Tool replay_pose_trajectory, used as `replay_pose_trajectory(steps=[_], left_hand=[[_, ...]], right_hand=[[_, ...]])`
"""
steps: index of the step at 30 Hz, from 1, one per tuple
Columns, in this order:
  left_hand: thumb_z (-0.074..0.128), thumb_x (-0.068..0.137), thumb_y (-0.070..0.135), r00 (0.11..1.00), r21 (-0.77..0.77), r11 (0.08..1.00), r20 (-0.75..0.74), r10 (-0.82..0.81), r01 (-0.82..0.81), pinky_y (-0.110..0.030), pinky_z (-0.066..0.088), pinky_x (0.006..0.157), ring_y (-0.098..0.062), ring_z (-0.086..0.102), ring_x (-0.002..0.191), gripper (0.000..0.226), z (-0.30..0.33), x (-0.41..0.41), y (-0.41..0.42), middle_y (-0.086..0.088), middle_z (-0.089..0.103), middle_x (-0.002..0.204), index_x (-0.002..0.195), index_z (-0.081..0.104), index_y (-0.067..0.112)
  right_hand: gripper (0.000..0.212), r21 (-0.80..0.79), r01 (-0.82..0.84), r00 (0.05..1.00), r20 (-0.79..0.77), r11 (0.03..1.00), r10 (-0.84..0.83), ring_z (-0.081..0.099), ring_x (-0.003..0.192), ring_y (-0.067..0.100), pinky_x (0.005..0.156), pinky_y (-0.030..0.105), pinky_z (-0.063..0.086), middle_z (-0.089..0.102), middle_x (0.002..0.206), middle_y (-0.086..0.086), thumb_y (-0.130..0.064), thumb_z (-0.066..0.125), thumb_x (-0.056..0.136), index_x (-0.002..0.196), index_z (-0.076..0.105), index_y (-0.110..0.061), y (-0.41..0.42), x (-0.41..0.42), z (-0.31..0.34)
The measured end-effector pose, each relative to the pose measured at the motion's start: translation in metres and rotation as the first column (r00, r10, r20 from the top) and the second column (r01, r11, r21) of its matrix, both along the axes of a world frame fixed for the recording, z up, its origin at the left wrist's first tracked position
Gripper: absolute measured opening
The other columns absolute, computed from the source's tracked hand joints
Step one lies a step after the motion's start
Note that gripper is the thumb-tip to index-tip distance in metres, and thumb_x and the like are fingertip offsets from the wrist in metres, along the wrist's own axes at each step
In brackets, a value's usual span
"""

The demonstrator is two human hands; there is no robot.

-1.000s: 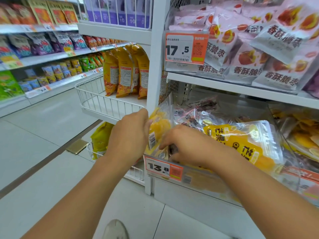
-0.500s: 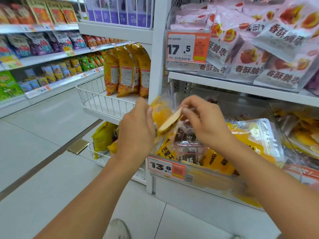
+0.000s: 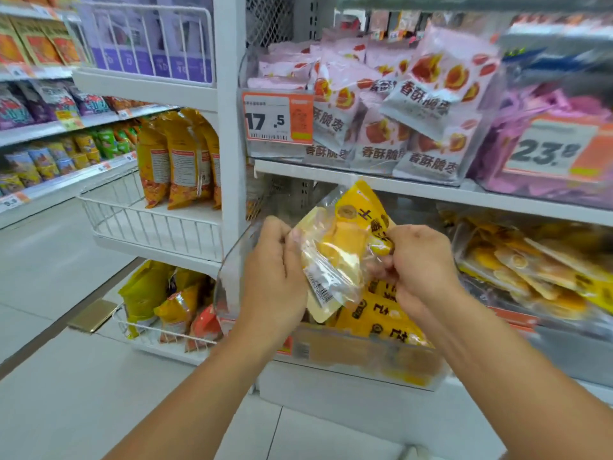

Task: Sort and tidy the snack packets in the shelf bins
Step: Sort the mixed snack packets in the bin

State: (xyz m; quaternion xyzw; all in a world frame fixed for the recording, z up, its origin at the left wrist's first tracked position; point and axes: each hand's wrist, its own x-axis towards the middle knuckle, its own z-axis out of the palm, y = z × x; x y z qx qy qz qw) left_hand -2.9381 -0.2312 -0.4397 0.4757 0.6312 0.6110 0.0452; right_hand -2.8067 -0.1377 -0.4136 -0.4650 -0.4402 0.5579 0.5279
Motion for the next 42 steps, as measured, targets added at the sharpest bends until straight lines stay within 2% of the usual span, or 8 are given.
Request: replay_pose_trajectory(steps=[5,9,13,17,21,30,35,42], left_hand=[[0.040,0.106,0.026,0.916,-0.133,0.990,0.387,0.102,-0.054,-0.042,0.048,0.065,-0.024,0.059,0.074,0.024,-0.022,0.045,0.023,-0.008,0.063,0.082,0.086,0.051,0.017],[0.042,0.105,0.020,0.667,-0.116,0.991,0.733,0.135,-0.073,-0.037,0.044,0.065,-0.024,0.057,0.074,0.024,-0.018,0.043,0.039,-0.007,0.061,0.083,0.084,0.053,0.019],[0.039,0.108,0.032,0.682,-0.018,0.999,0.732,-0.011,0.036,-0.035,0.050,0.064,-0.023,0.059,0.076,0.027,-0.004,0.056,0.042,-0.009,0.062,0.084,0.091,0.052,0.015],[0.043,0.105,0.037,0.678,0.073,0.976,0.708,-0.196,0.206,-0.030,0.056,0.055,-0.016,0.071,0.072,0.030,0.006,0.083,0.038,-0.008,0.071,0.085,0.094,0.052,0.010],[0.052,0.103,0.028,0.699,0.089,0.933,0.638,-0.322,0.348,-0.027,0.057,0.053,-0.017,0.074,0.073,0.023,0.017,0.108,0.044,-0.008,0.072,0.081,0.095,0.051,0.006],[0.069,0.084,0.055,0.915,-0.157,0.904,-0.004,-0.403,0.398,-0.033,0.058,0.068,-0.007,0.067,0.076,0.038,0.025,0.163,0.076,0.008,0.069,0.086,0.094,0.053,0.022],[0.059,0.092,0.054,0.636,-0.349,0.886,-0.618,-0.462,0.305,-0.026,0.038,0.098,-0.009,0.041,0.127,0.056,0.004,0.178,0.090,0.014,0.047,0.140,0.141,0.041,0.032],[0.049,0.097,0.057,0.549,-0.464,0.873,-0.696,-0.463,0.149,-0.037,0.041,0.104,-0.020,0.045,0.129,0.061,-0.003,0.206,0.114,0.005,0.047,0.142,0.146,0.035,0.025]], right_hand=[[0.009,0.334,0.136,0.836,0.467,0.933,-0.289,0.063,0.067,0.025,0.057,0.031,0.046,0.064,0.070,0.003,-0.019,0.062,0.087,0.079,0.062,-0.016,0.012,0.034,-0.007],[0.023,0.331,0.190,0.870,0.379,0.924,-0.315,0.064,0.070,0.029,0.065,0.050,0.057,0.061,0.073,0.002,-0.039,0.055,0.078,0.077,0.058,-0.016,0.018,0.047,-0.007],[0.018,0.118,0.148,0.975,0.151,0.982,-0.165,0.065,0.068,0.015,0.064,0.048,0.062,0.052,0.088,0.006,-0.028,0.053,0.094,0.087,0.047,-0.013,0.018,0.048,-0.007],[0.040,0.021,0.096,0.995,-0.027,0.995,-0.096,0.068,0.094,0.042,0.077,0.060,0.057,0.067,0.103,0.020,-0.036,0.063,0.079,0.111,0.053,-0.013,0.023,0.056,-0.003],[0.061,-0.112,-0.153,0.920,-0.378,0.982,0.100,0.071,0.099,0.039,0.072,0.052,0.060,0.070,0.116,0.022,-0.015,0.081,0.080,0.131,0.053,-0.001,0.019,0.078,0.000],[0.027,-0.186,-0.143,0.945,-0.318,0.972,0.078,0.071,0.087,0.029,0.080,0.042,0.061,0.071,0.107,0.016,-0.014,0.058,0.097,0.118,0.064,0.002,0.028,0.186,0.012],[0.007,-0.136,0.191,0.967,-0.141,0.972,-0.210,0.072,0.070,0.024,0.076,0.049,0.059,0.073,0.083,0.011,-0.011,0.059,0.098,0.093,0.061,-0.007,0.052,0.241,0.014],[0.033,0.036,0.442,0.814,0.403,0.896,-0.418,0.066,0.098,0.034,0.090,0.053,0.055,0.068,0.104,0.013,-0.038,0.078,0.079,0.086,0.062,-0.011,0.116,0.259,-0.012]])
